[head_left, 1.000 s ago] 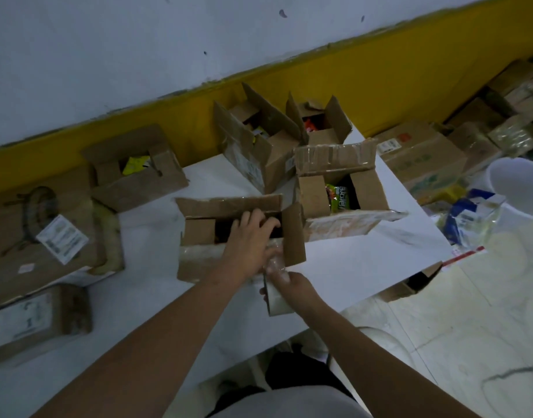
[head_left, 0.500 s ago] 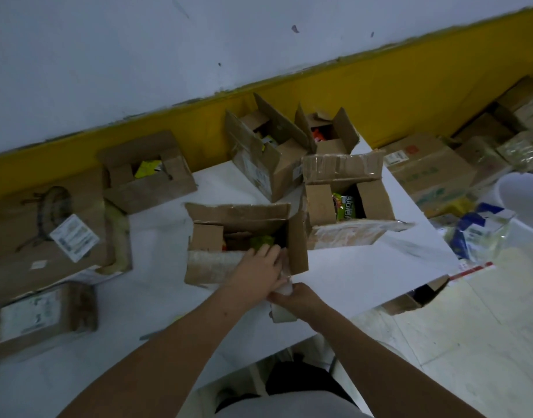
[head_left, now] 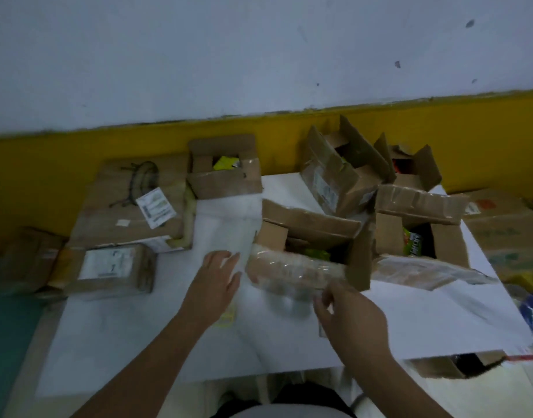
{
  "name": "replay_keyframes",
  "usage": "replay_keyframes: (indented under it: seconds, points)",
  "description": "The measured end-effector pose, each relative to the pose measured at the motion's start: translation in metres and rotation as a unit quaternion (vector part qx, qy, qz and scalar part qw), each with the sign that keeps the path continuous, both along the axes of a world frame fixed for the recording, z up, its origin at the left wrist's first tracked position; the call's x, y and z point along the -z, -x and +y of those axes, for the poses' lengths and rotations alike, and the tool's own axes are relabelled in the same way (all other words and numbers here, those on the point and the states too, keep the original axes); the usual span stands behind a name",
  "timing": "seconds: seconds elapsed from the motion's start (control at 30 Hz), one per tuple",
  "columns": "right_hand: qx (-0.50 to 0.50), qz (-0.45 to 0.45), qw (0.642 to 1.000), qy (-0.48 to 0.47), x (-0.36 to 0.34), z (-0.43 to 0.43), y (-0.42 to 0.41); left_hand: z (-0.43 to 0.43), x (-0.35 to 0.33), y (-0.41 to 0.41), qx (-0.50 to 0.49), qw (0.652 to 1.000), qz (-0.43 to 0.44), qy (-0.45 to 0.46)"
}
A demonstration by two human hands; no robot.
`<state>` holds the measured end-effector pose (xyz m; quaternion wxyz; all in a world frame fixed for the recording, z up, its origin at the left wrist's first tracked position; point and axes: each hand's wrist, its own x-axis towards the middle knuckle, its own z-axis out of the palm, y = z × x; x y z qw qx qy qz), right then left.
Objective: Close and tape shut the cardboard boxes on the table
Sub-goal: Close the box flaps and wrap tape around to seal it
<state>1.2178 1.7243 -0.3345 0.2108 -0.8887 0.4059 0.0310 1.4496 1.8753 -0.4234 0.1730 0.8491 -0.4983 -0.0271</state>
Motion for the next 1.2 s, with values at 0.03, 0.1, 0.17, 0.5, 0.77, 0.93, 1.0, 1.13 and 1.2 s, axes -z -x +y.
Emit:
replay_keyframes:
  seconds: [0.03, 0.1, 0.17, 0.5, 0.77, 0.93, 1.0, 1.13, 1.2]
  points:
    - [-0.042, -0.010, 0.999, -0.017, -0.003, 0.016, -0.018, 0.022, 0.007, -0.008, -0.046, 0.999, 0.010, -0.017]
    - [-0.135, -0.009, 0.990, -0.040, 0.014, 0.048, -0.057, 0.062, 0.024, -0.012, -0.107, 0.993, 0.036, -0.046]
    - [-0.201, 0.016, 0.978, -0.055, 0.057, 0.075, -0.093, 0.093, 0.037, -0.006, -0.141, 0.986, 0.066, -0.057]
    - [-0.257, 0.112, 0.959, -0.035, 0.200, 0.106, -0.152, 0.173, 0.077, 0.014, -0.192, 0.965, 0.164, -0.074]
    - [-0.269, 0.121, 0.953, -0.064, 0.213, 0.126, -0.174, 0.185, 0.096, 0.008, -0.181, 0.963, 0.191, -0.062]
    - [-0.110, 0.000, 0.964, -0.243, 0.141, 0.103, -0.156, 0.133, 0.082, 0.017, -0.157, 0.886, 0.416, -0.134]
    - [-0.079, -0.071, 0.952, -0.287, 0.101, 0.086, -0.141, 0.092, 0.061, 0.034, -0.146, 0.836, 0.513, -0.124]
    - [-0.062, -0.190, 0.964, -0.177, 0.038, 0.024, -0.100, 0.004, 0.028, 0.087, -0.102, 0.809, 0.572, -0.088]
    - [-0.038, -0.195, 0.974, -0.112, 0.033, -0.015, -0.080, -0.039, 0.023, 0.114, -0.105, 0.803, 0.580, -0.084]
